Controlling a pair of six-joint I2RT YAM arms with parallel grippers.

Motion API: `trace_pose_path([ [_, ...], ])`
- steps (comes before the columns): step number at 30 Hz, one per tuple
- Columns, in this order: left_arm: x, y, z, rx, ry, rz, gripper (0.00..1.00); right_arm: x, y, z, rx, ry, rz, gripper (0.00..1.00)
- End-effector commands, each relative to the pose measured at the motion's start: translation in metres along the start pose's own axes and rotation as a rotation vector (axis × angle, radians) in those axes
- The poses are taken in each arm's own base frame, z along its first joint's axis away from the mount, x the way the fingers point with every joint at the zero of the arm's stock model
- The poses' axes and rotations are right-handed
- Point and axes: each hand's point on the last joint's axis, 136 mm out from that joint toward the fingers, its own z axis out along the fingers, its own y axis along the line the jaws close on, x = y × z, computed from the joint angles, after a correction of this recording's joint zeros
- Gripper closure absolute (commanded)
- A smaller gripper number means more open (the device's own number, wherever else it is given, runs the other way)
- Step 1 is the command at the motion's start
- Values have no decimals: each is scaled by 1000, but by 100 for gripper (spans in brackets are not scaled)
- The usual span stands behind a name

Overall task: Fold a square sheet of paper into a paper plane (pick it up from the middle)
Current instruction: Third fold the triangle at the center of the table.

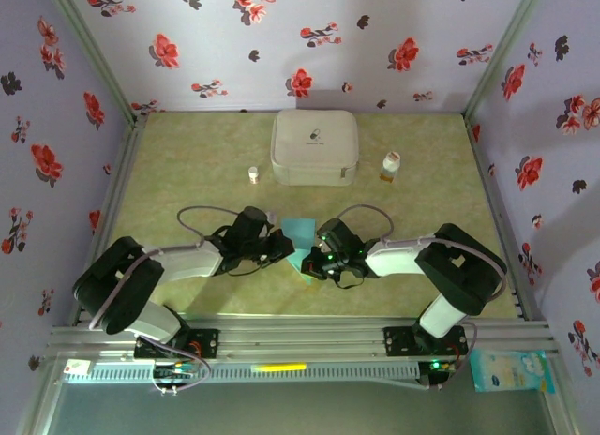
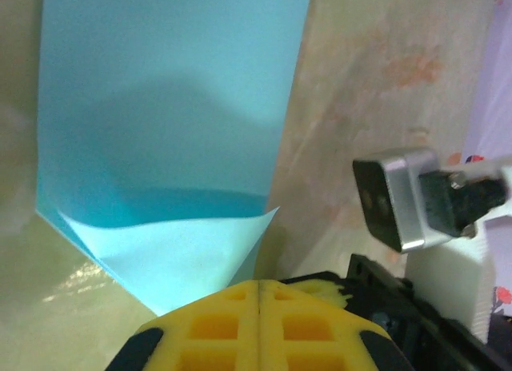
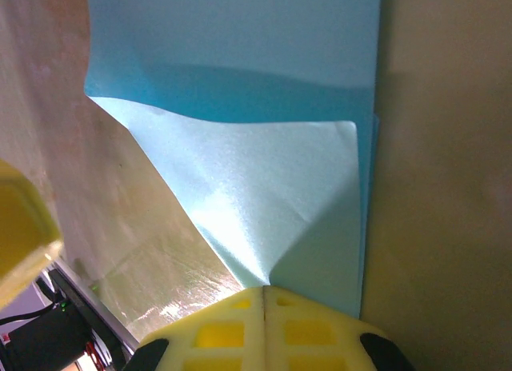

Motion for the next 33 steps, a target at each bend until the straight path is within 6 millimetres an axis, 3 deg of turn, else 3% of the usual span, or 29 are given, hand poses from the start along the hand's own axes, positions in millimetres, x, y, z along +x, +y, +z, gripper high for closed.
trace_pose_path([
  [1, 11, -5, 8, -16, 62, 24, 100, 8, -37, -1, 134, 12, 43, 98],
  [9, 18, 9, 20, -77, 92, 9, 100, 9, -40, 0, 142, 14, 45, 98],
  [16, 20, 47, 26, -198, 71, -2, 100, 12, -46, 0, 156, 19, 47, 99],
  [18, 18, 57, 26, -225, 60, -15, 100, 14, -51, 1, 176, 30, 47, 100],
  [33, -21, 77, 10, -245, -17, -71, 100, 18, -60, -1, 198, 35, 42, 100],
])
